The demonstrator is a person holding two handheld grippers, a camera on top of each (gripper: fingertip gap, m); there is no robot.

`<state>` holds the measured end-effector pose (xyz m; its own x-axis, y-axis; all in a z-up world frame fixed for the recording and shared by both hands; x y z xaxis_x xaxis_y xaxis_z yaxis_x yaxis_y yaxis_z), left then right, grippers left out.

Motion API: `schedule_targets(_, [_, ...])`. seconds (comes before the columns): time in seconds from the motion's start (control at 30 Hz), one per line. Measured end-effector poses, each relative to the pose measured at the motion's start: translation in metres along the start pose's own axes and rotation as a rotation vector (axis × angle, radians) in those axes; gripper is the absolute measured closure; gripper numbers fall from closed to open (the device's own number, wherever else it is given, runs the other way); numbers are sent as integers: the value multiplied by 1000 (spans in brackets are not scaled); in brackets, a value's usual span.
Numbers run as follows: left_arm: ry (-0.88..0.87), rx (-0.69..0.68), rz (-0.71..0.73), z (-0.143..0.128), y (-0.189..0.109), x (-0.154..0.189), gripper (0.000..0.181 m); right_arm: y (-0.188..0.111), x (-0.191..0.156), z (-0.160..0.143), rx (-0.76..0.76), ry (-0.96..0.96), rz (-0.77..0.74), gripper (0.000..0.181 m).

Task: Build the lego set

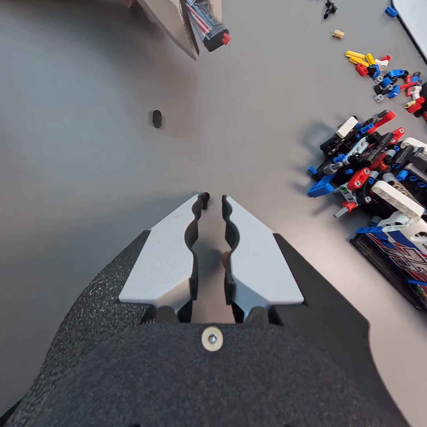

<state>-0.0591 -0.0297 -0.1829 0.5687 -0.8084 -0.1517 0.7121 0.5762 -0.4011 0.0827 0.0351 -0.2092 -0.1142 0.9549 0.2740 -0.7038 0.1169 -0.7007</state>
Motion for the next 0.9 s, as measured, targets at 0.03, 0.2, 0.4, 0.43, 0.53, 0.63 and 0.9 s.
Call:
schedule_targets(0.03, [-1,0,0,0,0,0,172,-2,3,2,17,11,-14,164])
schedule_targets(0.2, [-5,1,6,-1,0,-1,172,-13,14,17,149,86,-58,161])
schedule_targets(0.4, [-4,10,19,0,-1,-2,172,-13,9,29,233,113,-50,160])
schedule_targets(0.43, [-4,10,20,0,-1,-2,172,-13,6,31,245,110,-45,161])
schedule_targets(0.53, [-3,12,22,0,-2,-3,172,-10,-2,35,265,93,-28,170])
schedule_targets(0.63, [-2,12,23,0,-2,-3,172,-7,-12,38,272,78,10,177])
schedule_targets(0.9, [4,14,35,0,-2,-4,172,4,-32,41,228,89,87,174])
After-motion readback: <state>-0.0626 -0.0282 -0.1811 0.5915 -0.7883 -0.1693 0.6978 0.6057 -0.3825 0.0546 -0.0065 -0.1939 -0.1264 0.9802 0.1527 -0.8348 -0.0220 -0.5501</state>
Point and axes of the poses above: each gripper's, where its closed fingertips meet, y out along the fingers, z out of its top, x = y × z across the jaws, the point moved 5 cm from there along -y, back along the fingers, and after that the axes turned 9 degrees about -z, right-handed, at the moved point
